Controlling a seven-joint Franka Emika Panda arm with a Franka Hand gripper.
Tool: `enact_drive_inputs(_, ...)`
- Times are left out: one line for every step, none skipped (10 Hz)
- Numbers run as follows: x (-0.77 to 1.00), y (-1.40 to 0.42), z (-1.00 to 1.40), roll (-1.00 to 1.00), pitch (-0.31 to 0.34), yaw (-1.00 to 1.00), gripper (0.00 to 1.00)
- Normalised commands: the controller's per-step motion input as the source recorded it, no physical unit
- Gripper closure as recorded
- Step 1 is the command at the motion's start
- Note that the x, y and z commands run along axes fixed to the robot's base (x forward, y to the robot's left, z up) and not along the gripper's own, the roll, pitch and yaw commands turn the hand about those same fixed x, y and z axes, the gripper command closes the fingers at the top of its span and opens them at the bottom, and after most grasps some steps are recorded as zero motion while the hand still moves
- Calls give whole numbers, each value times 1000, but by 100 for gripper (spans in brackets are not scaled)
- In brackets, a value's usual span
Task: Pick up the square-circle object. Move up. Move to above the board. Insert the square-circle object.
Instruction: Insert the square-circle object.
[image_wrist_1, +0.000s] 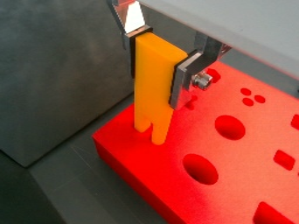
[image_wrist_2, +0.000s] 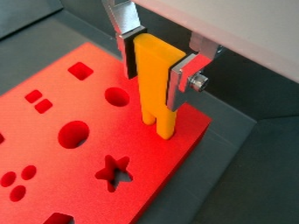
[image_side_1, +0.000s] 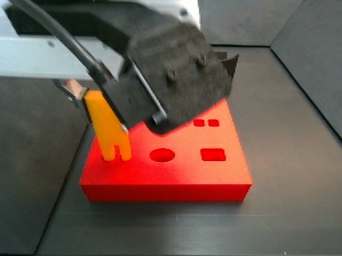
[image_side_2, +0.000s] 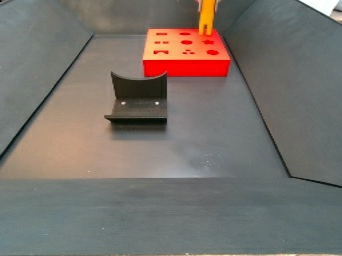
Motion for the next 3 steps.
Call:
enact_drive_inputs(-51,0,-63,-6,-126,0,100)
enact_drive_inputs(0,0,-60,-9,-104,0,100)
enact_drive_inputs(0,0,0,0,-3,0,100)
